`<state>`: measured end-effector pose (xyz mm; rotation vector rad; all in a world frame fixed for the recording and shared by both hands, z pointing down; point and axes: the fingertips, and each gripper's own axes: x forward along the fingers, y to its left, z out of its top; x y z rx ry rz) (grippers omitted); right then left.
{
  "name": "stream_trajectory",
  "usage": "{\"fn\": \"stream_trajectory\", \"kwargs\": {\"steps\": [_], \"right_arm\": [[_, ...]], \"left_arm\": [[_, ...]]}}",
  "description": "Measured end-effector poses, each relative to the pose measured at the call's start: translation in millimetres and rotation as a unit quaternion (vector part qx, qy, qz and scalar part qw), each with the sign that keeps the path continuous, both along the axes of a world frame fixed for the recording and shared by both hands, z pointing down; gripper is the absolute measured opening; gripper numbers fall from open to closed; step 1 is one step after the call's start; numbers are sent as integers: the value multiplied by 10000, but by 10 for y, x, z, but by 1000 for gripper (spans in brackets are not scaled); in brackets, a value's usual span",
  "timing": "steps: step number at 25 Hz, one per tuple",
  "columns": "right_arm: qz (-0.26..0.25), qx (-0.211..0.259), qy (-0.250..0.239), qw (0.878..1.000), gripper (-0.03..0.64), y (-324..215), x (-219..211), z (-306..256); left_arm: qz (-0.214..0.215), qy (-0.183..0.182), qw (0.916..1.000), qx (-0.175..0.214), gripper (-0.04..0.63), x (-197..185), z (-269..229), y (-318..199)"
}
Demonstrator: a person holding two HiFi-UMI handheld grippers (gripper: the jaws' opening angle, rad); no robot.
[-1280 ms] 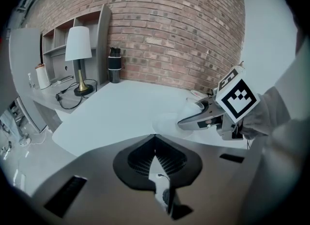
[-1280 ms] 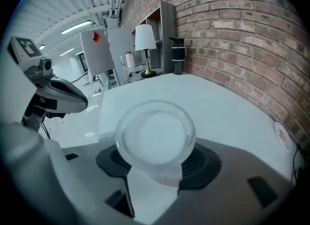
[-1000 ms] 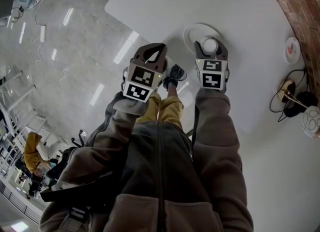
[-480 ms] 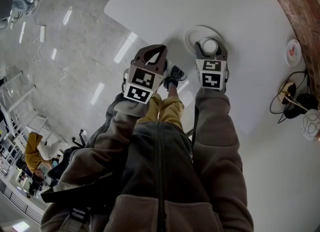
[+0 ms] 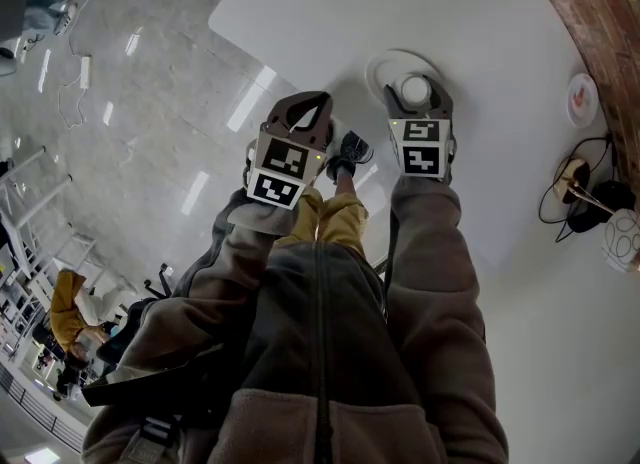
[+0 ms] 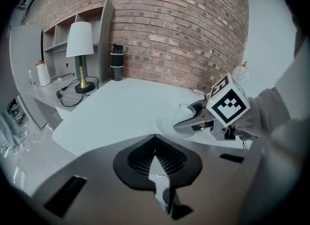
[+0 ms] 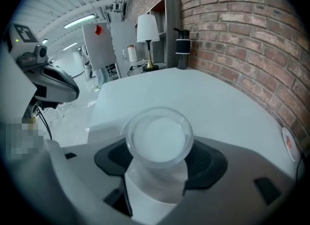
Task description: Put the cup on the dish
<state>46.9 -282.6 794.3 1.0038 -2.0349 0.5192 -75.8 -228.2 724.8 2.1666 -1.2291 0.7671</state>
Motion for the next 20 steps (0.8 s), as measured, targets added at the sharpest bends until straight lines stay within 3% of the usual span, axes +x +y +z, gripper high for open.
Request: {"fn": "stream_trajectory", "kwargs": {"steps": [5,10,13,20], "right_arm": [[240,475,-142,9985,290,12,125,-424],[729,1211,-337,9894,289,46,352,-1320],[958,1743,-442,9790,285,104,442,-2010],[1469,2819,-751,9451,153,88,626,-3461]], "left_arm": [[-55,23,9998,214,5,-31,-237,-30],[-152,236,9967,761,5,43,-862,-200],[-179,583,9919,1115,5,157,-1414,-291],[85,917,9735,2093,5,456,-2719,-475]]}}
